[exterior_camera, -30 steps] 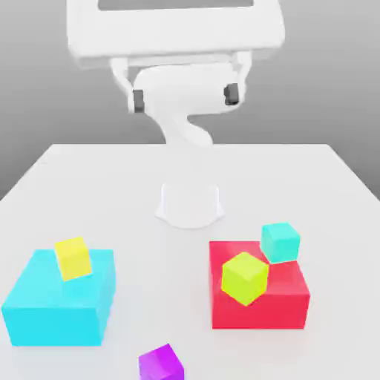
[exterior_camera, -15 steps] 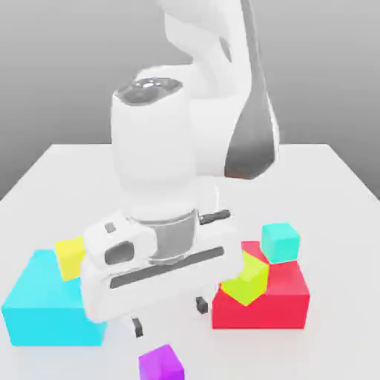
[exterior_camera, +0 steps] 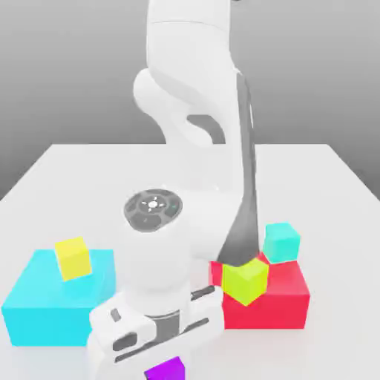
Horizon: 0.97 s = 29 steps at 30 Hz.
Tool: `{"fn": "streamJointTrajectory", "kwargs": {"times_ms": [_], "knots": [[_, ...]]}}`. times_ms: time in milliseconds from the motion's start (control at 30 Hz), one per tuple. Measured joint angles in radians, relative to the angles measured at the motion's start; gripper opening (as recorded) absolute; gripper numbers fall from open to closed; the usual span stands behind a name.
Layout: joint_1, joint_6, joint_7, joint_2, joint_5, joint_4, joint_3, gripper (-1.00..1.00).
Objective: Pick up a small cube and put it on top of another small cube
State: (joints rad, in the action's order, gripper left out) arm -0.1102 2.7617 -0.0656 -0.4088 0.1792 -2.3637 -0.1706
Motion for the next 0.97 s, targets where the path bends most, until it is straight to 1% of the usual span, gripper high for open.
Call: {"fn": "streamJointTrajectory", "kwargs": {"times_ms": [100, 267, 367, 533, 667, 733, 833, 867, 967], "knots": [[-0.021, -0.078, -0.03, 0.103, -0.033, -0.027, -0.019, -1.0], [-0.066, -0.177, -0.073, 0.268, -0.025, -0.103, 0.015, -1.0], [-0.103, -0.231, -0.115, 0.372, -0.04, -0.153, 0.039, -1.0], [-0.131, -0.316, -0.211, 0.551, -0.1, -0.238, 0.087, -1.0], [-0.132, -0.382, -0.297, 0.696, -0.161, -0.306, 0.148, -1.0], [-0.133, -0.341, -0.313, 0.681, -0.173, -0.332, 0.159, -1.0], [-0.132, -0.224, -0.318, 0.596, -0.177, -0.363, 0.163, -1.0], [-0.132, -0.197, -0.319, 0.576, -0.178, -0.37, 0.163, 1.0], [-0.132, -0.197, -0.319, 0.576, -0.178, -0.37, 0.163, 1.0]]}}
